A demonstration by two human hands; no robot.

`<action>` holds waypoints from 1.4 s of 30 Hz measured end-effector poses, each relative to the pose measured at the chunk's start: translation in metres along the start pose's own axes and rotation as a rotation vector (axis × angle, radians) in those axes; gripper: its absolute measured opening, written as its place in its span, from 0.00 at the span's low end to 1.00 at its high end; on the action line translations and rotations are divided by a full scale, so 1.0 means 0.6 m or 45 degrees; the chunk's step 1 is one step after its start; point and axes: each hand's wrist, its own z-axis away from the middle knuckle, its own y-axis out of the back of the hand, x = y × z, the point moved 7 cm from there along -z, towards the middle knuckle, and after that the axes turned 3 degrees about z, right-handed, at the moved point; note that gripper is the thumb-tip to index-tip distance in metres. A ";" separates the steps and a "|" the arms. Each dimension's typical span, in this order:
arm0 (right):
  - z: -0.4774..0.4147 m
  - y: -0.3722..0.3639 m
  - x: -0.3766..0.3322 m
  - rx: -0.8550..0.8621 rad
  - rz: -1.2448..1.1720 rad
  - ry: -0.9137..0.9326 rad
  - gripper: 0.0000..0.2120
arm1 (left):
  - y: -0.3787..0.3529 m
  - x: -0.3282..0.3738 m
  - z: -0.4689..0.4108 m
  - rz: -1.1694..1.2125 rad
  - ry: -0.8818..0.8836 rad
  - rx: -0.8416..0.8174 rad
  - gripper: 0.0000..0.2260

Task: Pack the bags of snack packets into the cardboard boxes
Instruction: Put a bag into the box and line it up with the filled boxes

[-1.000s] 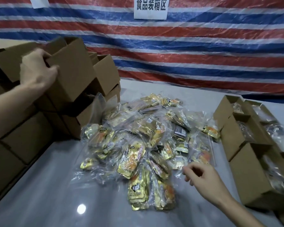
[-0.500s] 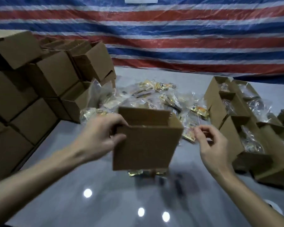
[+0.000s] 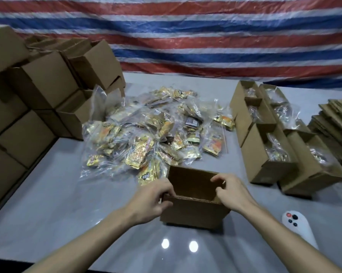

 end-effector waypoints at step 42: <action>0.009 -0.018 0.032 0.161 -0.173 -0.128 0.15 | 0.060 -0.178 -0.004 1.191 1.393 0.246 0.09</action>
